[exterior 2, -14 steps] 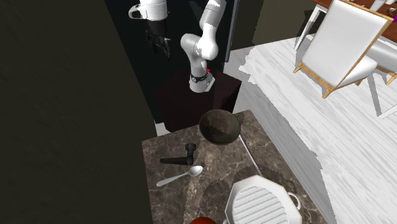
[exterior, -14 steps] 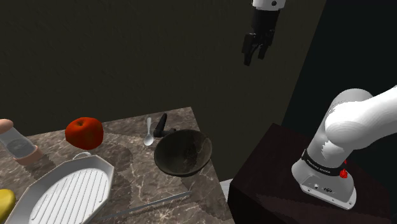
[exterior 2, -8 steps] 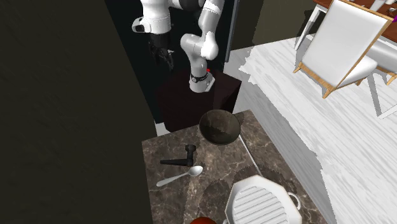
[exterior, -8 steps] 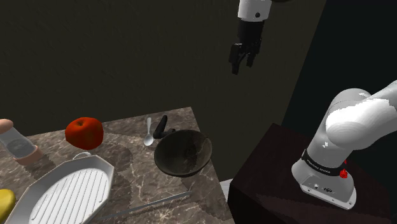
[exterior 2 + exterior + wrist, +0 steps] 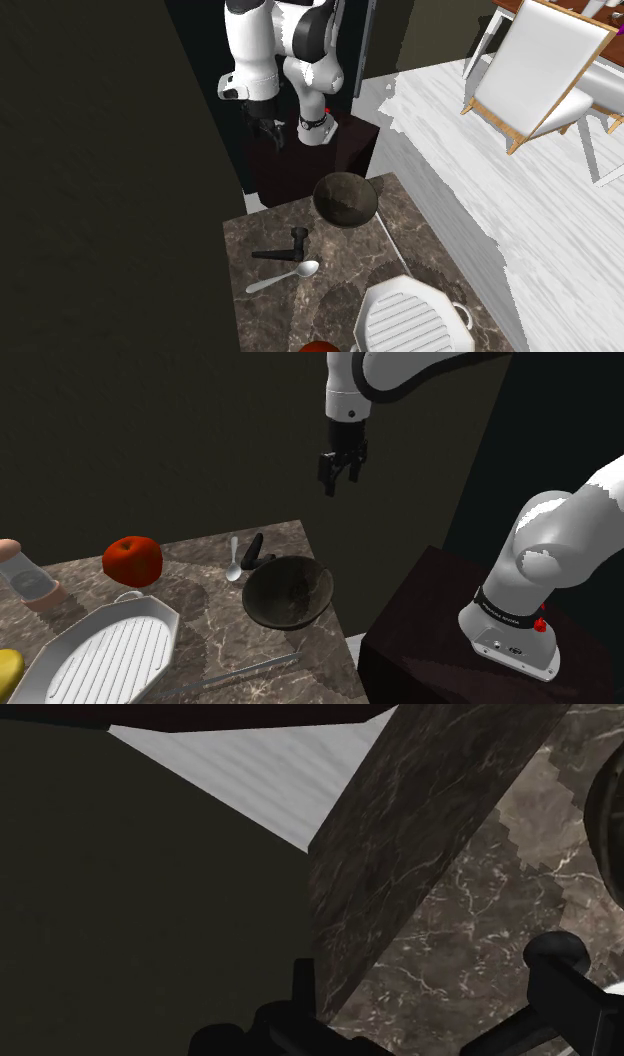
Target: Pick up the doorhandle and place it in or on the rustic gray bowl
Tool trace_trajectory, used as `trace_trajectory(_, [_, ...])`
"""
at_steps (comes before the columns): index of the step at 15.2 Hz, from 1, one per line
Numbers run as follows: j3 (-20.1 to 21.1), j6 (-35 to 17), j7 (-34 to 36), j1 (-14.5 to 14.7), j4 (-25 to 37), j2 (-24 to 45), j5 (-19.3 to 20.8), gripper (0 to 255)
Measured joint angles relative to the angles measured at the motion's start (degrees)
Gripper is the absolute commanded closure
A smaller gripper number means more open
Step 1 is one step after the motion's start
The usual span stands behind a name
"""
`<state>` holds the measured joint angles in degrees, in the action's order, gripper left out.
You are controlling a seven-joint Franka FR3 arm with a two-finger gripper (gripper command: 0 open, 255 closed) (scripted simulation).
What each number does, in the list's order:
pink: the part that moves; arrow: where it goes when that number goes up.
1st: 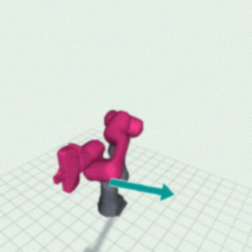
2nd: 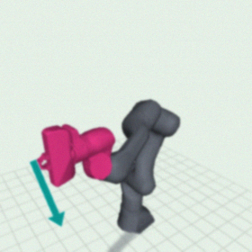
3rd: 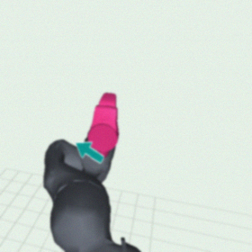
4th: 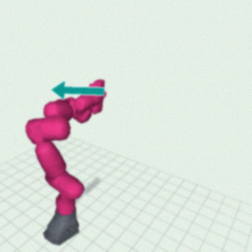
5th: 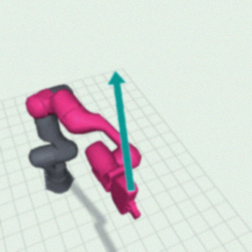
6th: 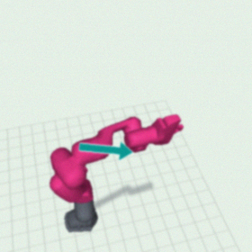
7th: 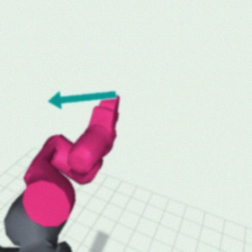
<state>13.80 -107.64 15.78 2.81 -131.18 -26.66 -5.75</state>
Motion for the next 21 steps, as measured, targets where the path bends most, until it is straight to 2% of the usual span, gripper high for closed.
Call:
trace_trajectory(6, [4.63, -6.23, 4.0, 0.95, 4.27, 11.41, 1.43, 0])
trace_trajectory(13, [9.17, -10.64, 10.38, 2.79, 13.08, 26.47, 6.48, 0])
trace_trajectory(18, [10.61, -12.34, 14.66, 5.38, 20.21, 37.18, 11.34, 0])
trace_trajectory(21, [10.5, -14.12, 15.53, 5.99, 20.74, 39.92, 12.69, 0])
